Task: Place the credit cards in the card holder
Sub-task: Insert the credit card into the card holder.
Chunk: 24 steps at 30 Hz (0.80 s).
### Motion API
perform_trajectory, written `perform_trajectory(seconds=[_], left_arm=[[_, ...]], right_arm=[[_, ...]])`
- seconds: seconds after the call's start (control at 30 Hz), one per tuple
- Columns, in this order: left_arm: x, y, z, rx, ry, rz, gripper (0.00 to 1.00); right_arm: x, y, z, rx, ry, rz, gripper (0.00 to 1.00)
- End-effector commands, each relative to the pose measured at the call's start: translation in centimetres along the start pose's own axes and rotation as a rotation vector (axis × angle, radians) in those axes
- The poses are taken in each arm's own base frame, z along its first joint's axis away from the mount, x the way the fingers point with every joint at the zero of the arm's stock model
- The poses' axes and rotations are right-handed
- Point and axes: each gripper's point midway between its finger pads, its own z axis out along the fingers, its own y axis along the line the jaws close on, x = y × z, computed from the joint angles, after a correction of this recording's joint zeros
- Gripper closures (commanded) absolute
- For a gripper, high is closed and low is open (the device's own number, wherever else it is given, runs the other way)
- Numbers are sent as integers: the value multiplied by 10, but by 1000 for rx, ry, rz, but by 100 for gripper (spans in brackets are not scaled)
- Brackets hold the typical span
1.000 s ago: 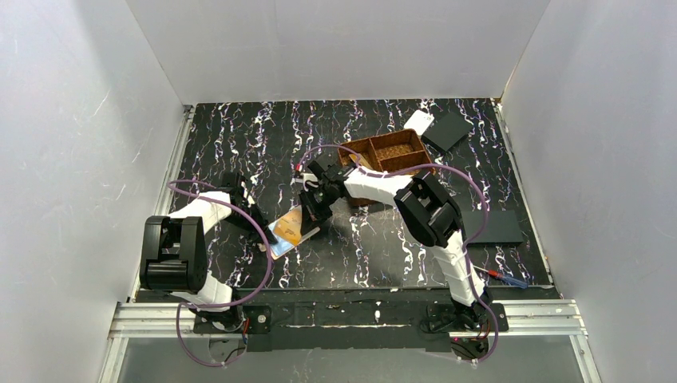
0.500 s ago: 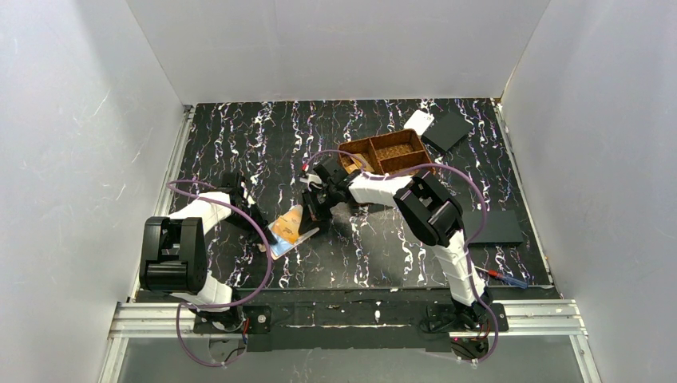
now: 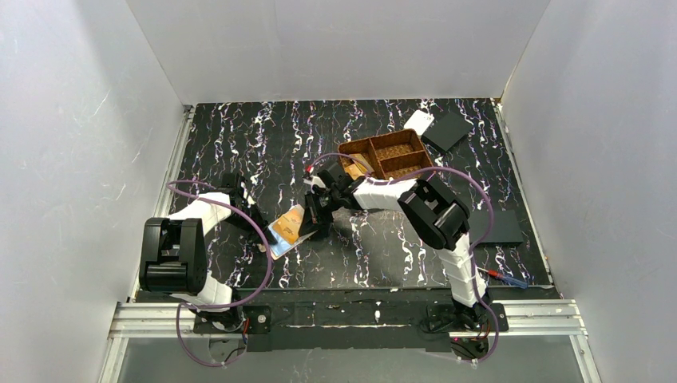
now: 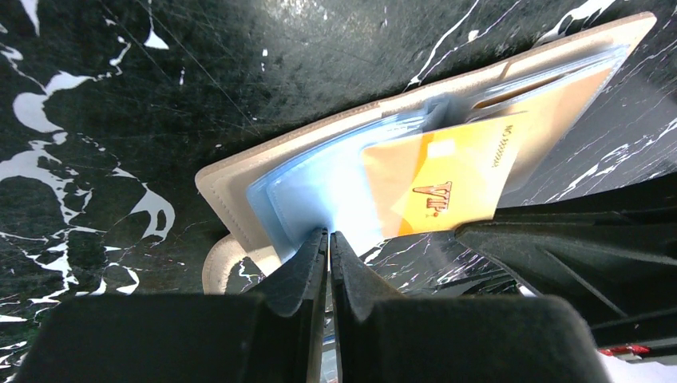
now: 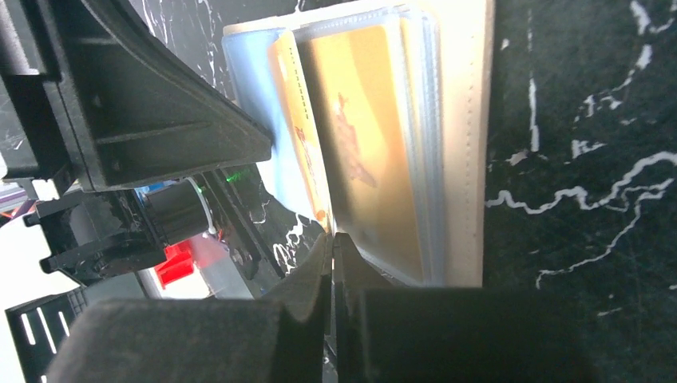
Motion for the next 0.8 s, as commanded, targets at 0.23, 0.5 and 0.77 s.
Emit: perform_trajectory(seconds=[0.23,0.5,0.77], left_arm=[[6,3,-19,-39,-17,20,94],[6,-7,-41,-14,-53,25,92],[-4,17,-41,-61,-106,-82,98]], right_arm=[[1,14,-25,63,58,-199,72],[-4,25,-38,64,68,-337,66],[-28,39,-22,-20,29,-432,59]])
